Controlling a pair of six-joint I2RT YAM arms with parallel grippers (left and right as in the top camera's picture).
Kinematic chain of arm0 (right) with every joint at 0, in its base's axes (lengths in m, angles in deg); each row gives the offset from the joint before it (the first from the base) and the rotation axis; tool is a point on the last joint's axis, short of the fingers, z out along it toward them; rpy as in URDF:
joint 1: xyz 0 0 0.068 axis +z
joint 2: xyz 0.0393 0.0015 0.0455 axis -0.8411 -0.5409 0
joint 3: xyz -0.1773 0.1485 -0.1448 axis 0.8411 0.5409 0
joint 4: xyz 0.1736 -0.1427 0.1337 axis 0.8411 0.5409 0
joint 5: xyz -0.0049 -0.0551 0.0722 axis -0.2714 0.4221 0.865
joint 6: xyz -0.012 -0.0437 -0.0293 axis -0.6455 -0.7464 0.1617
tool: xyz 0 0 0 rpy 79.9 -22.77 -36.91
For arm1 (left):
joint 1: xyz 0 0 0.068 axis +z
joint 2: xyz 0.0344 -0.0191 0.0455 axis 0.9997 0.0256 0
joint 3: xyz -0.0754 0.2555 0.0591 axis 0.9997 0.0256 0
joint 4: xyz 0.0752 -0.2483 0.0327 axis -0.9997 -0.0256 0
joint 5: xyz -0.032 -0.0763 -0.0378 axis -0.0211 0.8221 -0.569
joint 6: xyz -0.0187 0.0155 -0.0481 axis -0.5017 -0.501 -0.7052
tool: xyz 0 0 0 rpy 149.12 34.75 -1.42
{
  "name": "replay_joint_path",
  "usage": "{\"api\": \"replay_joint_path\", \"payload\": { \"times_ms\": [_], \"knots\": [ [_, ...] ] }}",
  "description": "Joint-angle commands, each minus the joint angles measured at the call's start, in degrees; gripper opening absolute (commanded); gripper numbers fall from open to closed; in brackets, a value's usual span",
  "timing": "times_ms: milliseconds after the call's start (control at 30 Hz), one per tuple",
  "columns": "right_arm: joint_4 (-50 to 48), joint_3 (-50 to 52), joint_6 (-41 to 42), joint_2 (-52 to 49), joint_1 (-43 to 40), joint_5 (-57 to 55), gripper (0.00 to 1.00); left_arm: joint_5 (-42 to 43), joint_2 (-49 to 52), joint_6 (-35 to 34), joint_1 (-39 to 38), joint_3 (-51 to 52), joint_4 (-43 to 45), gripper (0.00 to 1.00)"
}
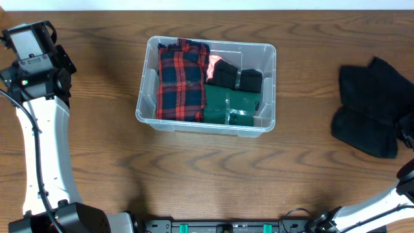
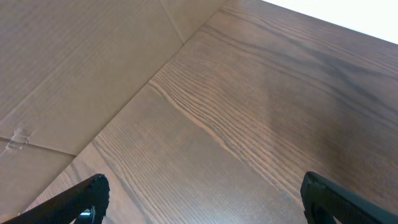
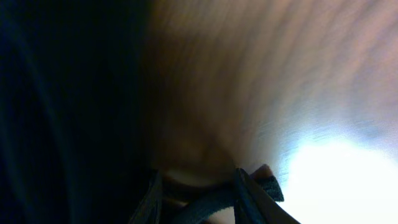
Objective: Pack container
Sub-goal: 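Grasp the black garment with the right gripper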
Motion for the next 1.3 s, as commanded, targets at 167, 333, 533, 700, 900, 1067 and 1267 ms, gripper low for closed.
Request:
{"api": "replay_joint_path", "payload": {
  "times_ms": [167, 333, 533, 700, 900, 1067, 1267],
  "knots": [
    [4.44, 1.46, 0.55, -3.34, 3.39, 13.49, 0.36, -0.5, 0.22, -0.72, 0.24, 0.26, -0.17, 0.98],
    [5.75, 1.4, -0.94, -2.71, 3.17, 13.46, 0.36, -0.5, 0.22, -0.72, 0.24, 0.26, -0.17, 0.98],
    [6.97, 1.4, -1.99, 3.87, 3.08, 13.27, 0.36, -0.52, 0.22, -0.72, 0.24, 0.26, -0.17, 0.98],
    [6.84, 1.4, -1.99, 13.27, 3.26, 13.22, 0.43, -0.52, 0.22, -0.72, 0.24, 0.26, -0.17, 0.98],
    [3.72, 1.42, -1.95, 17.79, 3.52, 13.27, 0.77, -0.52, 0.22, -0.72, 0.24, 0.26, -0.17, 0.98],
    [2.78, 1.86, -1.95, 15.76, 4.26, 12.85, 0.78, -0.52, 0.22, -0.72, 0.24, 0.26, -0.17, 0.98],
    [0.11, 1.92, -1.7, 9.77, 5.55, 12.9, 0.83, -0.5, 0.22, -0.72, 0.24, 0.26, -0.17, 0.98]
  ]
}}
